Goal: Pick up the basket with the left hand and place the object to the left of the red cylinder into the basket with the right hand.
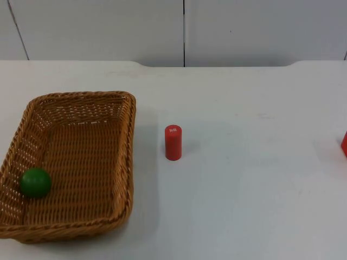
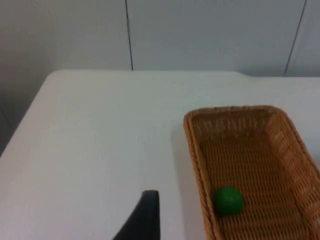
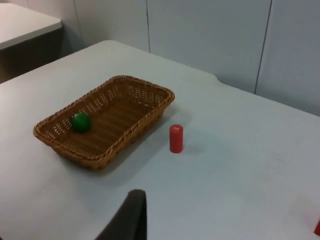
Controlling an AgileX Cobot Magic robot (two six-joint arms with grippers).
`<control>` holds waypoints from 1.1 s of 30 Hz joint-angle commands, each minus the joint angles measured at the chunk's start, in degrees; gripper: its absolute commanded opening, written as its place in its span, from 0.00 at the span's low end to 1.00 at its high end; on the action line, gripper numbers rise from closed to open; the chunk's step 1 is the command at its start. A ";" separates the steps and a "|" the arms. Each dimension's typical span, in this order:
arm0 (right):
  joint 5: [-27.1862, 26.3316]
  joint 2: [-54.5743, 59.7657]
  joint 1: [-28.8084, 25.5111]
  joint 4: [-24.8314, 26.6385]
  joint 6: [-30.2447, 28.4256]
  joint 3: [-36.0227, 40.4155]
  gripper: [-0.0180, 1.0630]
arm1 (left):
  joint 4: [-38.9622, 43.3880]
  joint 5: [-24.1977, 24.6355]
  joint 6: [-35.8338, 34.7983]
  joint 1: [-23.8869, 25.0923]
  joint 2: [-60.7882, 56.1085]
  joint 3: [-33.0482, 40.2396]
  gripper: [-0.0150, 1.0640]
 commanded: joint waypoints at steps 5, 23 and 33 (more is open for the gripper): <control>3.15 -2.69 -0.22 0.30 -0.31 0.53 0.99 | 1.72 2.02 -1.24 -0.25 -0.24 0.59 0.89; 9.14 -2.69 -0.10 2.18 -2.36 0.64 0.99 | 2.05 4.44 1.20 -0.25 -0.24 2.20 0.89; 8.22 -2.69 -0.10 0.48 -2.33 3.45 0.99 | 1.58 4.44 1.99 -0.25 -0.24 2.20 0.89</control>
